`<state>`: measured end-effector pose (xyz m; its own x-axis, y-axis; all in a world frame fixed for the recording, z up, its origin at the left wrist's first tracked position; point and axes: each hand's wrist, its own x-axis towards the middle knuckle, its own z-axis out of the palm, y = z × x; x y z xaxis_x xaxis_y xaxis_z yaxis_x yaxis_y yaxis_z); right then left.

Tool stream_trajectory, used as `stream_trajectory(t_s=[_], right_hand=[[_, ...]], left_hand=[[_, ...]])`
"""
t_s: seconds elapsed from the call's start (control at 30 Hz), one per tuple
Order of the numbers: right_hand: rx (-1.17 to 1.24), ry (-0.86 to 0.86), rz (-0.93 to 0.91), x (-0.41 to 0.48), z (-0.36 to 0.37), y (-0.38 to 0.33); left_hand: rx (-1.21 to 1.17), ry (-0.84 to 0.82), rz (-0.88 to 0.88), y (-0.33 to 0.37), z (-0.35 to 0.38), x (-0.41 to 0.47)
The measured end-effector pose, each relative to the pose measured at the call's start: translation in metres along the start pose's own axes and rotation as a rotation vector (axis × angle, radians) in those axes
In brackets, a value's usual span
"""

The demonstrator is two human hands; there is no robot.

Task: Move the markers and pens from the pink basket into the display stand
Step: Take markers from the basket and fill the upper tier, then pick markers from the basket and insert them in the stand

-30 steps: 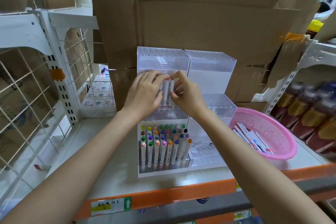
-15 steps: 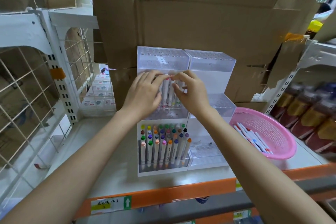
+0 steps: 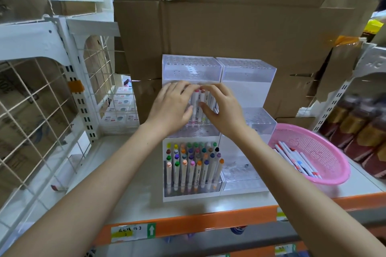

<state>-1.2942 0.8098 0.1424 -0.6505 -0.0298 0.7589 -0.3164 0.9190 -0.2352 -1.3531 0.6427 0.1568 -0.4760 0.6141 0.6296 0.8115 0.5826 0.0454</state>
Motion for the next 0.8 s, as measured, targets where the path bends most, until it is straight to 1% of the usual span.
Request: stream_trajectory(t_s=[0.1,0.2,0.33,0.47,0.7,0.8], right_hand=[[-0.010,-0.013,-0.009,-0.007,-0.006,0.008],[-0.035,-0.037,0.032,-0.017,-0.015,0.019],[-0.076,-0.077,0.089,-0.036,-0.036,0.037],[-0.114,-0.128,0.155,-0.059,-0.067,0.062],[-0.146,-0.234,0.267,-0.106,-0.128,0.116],[-0.150,-0.295,0.351,-0.131,-0.144,0.146]], left_hand=[[0.012,-0.013,-0.009,0.007,0.000,0.005],[0.030,0.001,-0.002,0.020,0.002,0.011],[0.032,-0.004,0.040,0.055,0.015,0.018],[-0.059,-0.053,0.100,0.093,0.036,0.028],[-0.182,-0.183,0.111,0.168,0.082,0.049],[-0.224,-0.210,0.150,0.198,0.099,0.056]])
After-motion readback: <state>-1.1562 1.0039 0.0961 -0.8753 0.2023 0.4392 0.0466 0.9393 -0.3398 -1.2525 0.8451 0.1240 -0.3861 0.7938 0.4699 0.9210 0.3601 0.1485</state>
